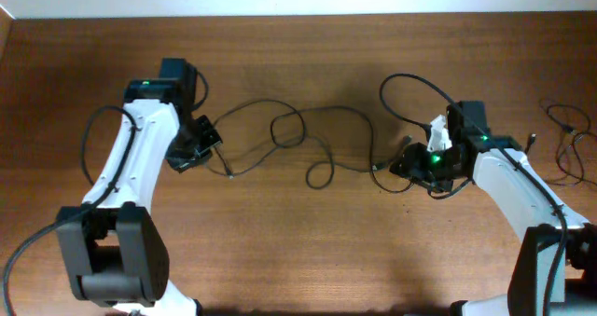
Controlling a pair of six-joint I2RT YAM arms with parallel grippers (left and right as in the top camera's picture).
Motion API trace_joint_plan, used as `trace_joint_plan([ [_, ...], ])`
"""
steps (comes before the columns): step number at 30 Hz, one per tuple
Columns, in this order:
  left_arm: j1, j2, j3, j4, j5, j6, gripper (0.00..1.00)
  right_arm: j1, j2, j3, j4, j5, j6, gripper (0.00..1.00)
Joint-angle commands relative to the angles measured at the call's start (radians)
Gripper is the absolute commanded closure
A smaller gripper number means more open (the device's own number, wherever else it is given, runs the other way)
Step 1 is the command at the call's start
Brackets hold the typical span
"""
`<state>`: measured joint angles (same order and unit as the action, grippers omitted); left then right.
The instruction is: Untangle cables
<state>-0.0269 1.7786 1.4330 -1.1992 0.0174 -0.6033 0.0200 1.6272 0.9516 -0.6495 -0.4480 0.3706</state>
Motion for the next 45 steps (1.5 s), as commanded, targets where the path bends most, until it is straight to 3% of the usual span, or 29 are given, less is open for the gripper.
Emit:
trace_joint_plan([
  [1, -0.053, 0.009, 0.008, 0.013, -0.015, -0.010, 1.00, 0.046, 0.081, 0.000, 0.088, -0.011, 0.080, 0.55],
  [4, -0.085, 0.009, 0.008, 0.010, -0.018, -0.010, 0.98, 0.054, 0.198, 0.000, 0.184, -0.012, 0.205, 0.66],
  [8, -0.097, 0.009, 0.008, 0.011, -0.019, -0.010, 0.98, 0.053, 0.256, 0.000, 0.273, -0.016, 0.214, 0.70],
  [9, -0.097, 0.009, 0.008, 0.011, -0.025, -0.010, 0.98, 0.052, 0.256, 0.000, 0.292, -0.020, 0.214, 0.89],
  [10, -0.097, 0.009, 0.008, 0.011, -0.026, -0.010, 0.98, 0.043, 0.254, 0.005, 0.311, -0.087, 0.210, 0.96],
  [14, -0.097, 0.009, 0.008, 0.010, -0.026, -0.010, 0.97, -0.060, 0.188, 0.074, 0.362, -0.570, 0.142, 0.96],
  [16, -0.097, 0.009, 0.008, 0.011, -0.045, -0.010, 0.97, -0.095, 0.112, 0.079, 0.453, -0.804, -0.026, 0.96],
  [17, -0.097, 0.009, 0.008, 0.012, -0.044, -0.010, 0.97, -0.100, 0.090, 0.079, 0.457, -0.833, -0.045, 0.96],
  [18, -0.097, 0.009, 0.008, 0.013, -0.044, -0.010, 0.98, -0.106, 0.074, 0.079, 0.454, -0.790, -0.039, 0.96],
  [20, -0.097, 0.009, 0.008, 0.014, -0.044, -0.010, 0.98, -0.113, 0.063, 0.078, 0.343, -0.333, 0.117, 0.96],
  [22, -0.097, 0.009, 0.008, 0.010, -0.044, -0.010, 0.98, -0.110, 0.063, 0.078, 0.258, -0.168, 0.143, 0.89],
  [23, -0.097, 0.009, 0.008, 0.010, -0.044, -0.010, 0.98, -0.110, 0.063, 0.078, 0.233, -0.156, 0.138, 0.77],
  [24, -0.097, 0.009, 0.008, 0.013, -0.044, -0.010, 0.98, -0.110, 0.063, 0.077, 0.217, -0.157, 0.113, 0.77],
  [25, -0.097, 0.009, 0.008, 0.018, -0.044, -0.010, 0.97, -0.110, 0.064, 0.077, 0.204, -0.157, 0.093, 0.90],
  [26, -0.097, 0.009, 0.008, 0.020, -0.044, -0.010, 0.97, -0.110, 0.064, 0.077, 0.196, -0.157, 0.090, 0.90],
  [27, -0.097, 0.009, 0.008, 0.019, -0.044, -0.010, 0.97, -0.110, 0.064, 0.077, 0.187, -0.157, 0.090, 0.85],
  [28, -0.097, 0.009, 0.008, 0.017, -0.044, -0.010, 0.97, -0.110, 0.064, 0.077, 0.179, -0.157, 0.090, 0.70],
  [29, -0.097, 0.009, 0.008, 0.016, -0.044, -0.010, 0.97, -0.110, 0.064, 0.077, 0.166, -0.157, 0.090, 0.67],
  [35, -0.097, 0.009, 0.008, 0.014, -0.044, -0.010, 0.97, -0.078, 0.064, 0.058, 0.058, -0.140, 0.086, 0.67],
  [39, -0.097, 0.009, 0.008, 0.017, -0.044, -0.010, 0.97, 0.031, 0.064, -0.008, 0.127, -0.093, 0.095, 0.67],
  [45, -0.097, 0.009, 0.008, 0.016, -0.044, -0.010, 0.96, 0.222, 0.064, -0.017, 0.264, 0.172, 0.344, 0.68],
])
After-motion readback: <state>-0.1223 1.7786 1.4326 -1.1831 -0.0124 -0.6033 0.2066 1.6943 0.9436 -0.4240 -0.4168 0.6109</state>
